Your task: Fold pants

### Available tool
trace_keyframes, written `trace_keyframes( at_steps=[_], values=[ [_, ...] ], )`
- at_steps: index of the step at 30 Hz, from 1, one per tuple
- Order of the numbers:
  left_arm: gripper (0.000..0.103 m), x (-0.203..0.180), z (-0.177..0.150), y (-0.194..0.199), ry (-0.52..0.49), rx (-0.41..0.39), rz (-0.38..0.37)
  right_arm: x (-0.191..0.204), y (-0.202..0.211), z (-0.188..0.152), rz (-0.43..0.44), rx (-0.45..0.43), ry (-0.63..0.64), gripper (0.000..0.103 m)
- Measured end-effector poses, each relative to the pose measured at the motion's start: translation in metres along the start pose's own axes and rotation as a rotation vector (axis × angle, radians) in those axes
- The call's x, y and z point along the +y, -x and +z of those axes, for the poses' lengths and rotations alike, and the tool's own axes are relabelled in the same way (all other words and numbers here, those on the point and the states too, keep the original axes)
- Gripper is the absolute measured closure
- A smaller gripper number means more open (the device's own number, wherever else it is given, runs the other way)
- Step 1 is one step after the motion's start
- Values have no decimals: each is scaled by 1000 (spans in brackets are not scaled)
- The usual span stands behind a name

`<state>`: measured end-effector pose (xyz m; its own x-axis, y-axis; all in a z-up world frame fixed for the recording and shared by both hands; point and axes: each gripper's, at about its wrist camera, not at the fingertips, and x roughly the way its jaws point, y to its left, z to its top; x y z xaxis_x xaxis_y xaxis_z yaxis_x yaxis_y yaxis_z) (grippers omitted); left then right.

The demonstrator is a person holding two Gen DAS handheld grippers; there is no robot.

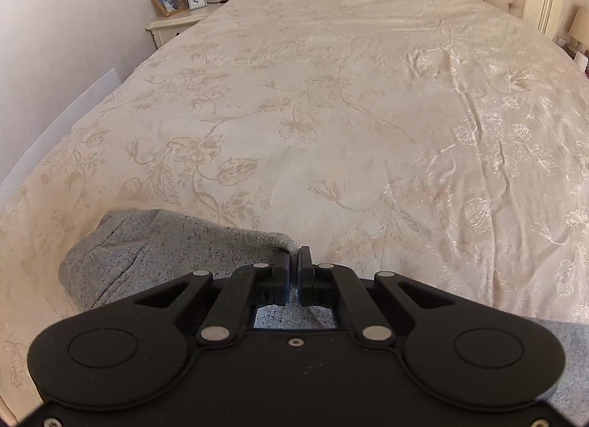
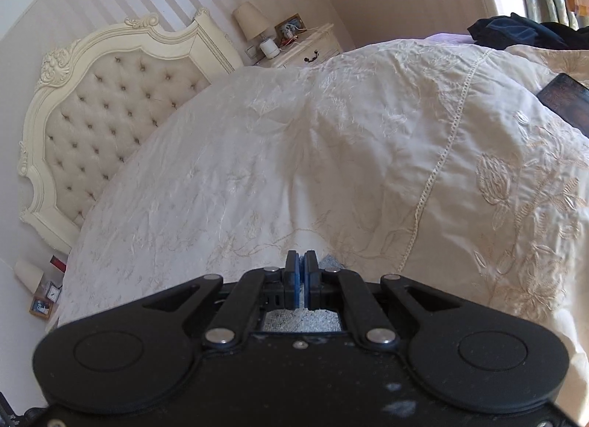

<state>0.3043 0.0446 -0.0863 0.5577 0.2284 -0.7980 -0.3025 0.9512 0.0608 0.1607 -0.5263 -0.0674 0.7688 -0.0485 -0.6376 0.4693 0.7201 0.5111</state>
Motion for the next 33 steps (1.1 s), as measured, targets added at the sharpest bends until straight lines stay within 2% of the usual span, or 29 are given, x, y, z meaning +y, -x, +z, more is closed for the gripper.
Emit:
trace_keyframes(
  at_steps=[3, 6, 8, 10, 11, 14, 15, 18, 23, 26, 29, 33],
  values=[
    [98, -21, 0, -41, -27, 68, 28, 12, -57, 9, -47, 51, 61, 99],
    [98, -45, -6, -83, -94, 137, 91, 13, -130, 4, -103, 131, 64, 99],
    [98, -57, -13, -100, -147, 151, 155, 16, -171, -3, -139, 179, 114, 99],
    [98, -62, -17, -108, -181, 160, 176, 18, -195, -8, -162, 219, 164, 96],
    [98, -63, -19, -109, -192, 159, 184, 18, -195, -8, -166, 211, 176, 92],
    [98, -65, -21, -109, -226, 155, 194, 14, -172, -6, -115, 166, 184, 87],
    [98, -65, -22, -110, -230, 156, 195, 10, -162, -5, -90, 173, 183, 83],
    [97, -65, -19, -113, -223, 168, 200, -8, -137, -9, -71, 208, 219, 82],
    [96, -69, -15, -124, -216, 197, 222, -37, -117, -25, -87, 286, 309, 81],
    [96, -71, -15, -127, -220, 204, 237, -46, -122, -33, -70, 317, 347, 80],
    [90, -71, -13, -124, -223, 204, 245, -51, -136, -37, -55, 347, 368, 79],
    [88, -69, -11, -120, -215, 199, 240, -57, -152, -36, 15, 388, 332, 77]
  ],
)
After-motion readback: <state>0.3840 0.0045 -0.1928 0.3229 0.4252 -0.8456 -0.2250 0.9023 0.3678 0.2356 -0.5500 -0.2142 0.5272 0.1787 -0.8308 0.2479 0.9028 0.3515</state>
